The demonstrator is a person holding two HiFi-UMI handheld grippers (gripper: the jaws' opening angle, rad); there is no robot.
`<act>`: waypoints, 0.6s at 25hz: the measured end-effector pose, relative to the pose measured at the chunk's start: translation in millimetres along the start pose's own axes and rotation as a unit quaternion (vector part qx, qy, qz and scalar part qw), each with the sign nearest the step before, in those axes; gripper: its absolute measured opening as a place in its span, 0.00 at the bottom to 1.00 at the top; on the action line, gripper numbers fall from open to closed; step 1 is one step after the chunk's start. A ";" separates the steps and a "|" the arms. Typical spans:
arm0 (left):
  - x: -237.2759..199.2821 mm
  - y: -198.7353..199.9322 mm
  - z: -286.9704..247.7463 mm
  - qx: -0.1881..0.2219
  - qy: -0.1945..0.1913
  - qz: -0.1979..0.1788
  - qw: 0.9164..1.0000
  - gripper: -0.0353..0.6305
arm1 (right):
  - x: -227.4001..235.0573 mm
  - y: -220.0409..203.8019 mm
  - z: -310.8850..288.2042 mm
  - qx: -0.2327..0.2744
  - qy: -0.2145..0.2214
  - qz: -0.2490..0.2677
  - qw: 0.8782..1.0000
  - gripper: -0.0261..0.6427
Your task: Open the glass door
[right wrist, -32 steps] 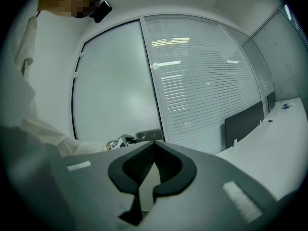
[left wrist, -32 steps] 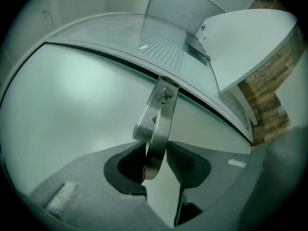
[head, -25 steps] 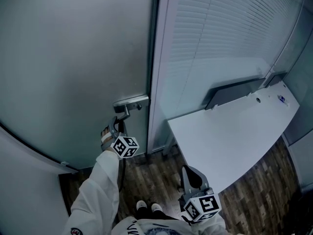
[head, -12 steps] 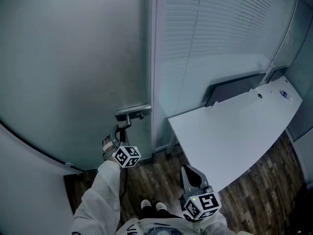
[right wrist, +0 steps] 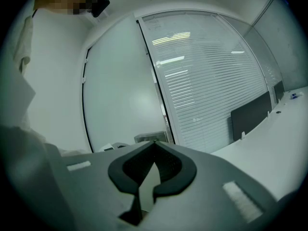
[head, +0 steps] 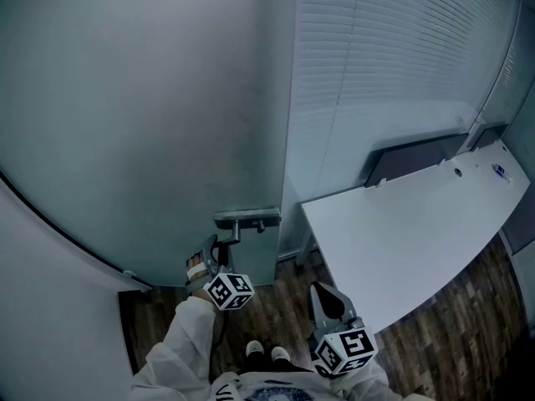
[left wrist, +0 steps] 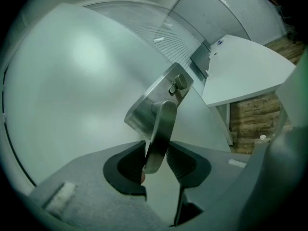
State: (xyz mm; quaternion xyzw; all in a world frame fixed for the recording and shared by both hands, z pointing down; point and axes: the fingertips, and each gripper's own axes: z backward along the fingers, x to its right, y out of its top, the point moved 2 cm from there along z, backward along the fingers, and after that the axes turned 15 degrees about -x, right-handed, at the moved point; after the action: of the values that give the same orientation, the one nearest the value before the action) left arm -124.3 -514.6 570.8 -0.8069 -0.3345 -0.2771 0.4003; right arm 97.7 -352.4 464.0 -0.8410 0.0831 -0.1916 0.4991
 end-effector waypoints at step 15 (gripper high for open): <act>3.6 -20.6 45.7 -0.019 0.083 -0.122 0.989 0.27 | -12.5 -12.1 6.2 -0.008 0.043 0.008 0.999 0.05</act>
State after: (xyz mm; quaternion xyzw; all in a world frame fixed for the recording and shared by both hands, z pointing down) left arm -129.6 -466.1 558.8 -0.7416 -0.3904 -0.3965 0.3747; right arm 88.2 -337.3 468.9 -0.8353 0.1125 -0.2227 0.4899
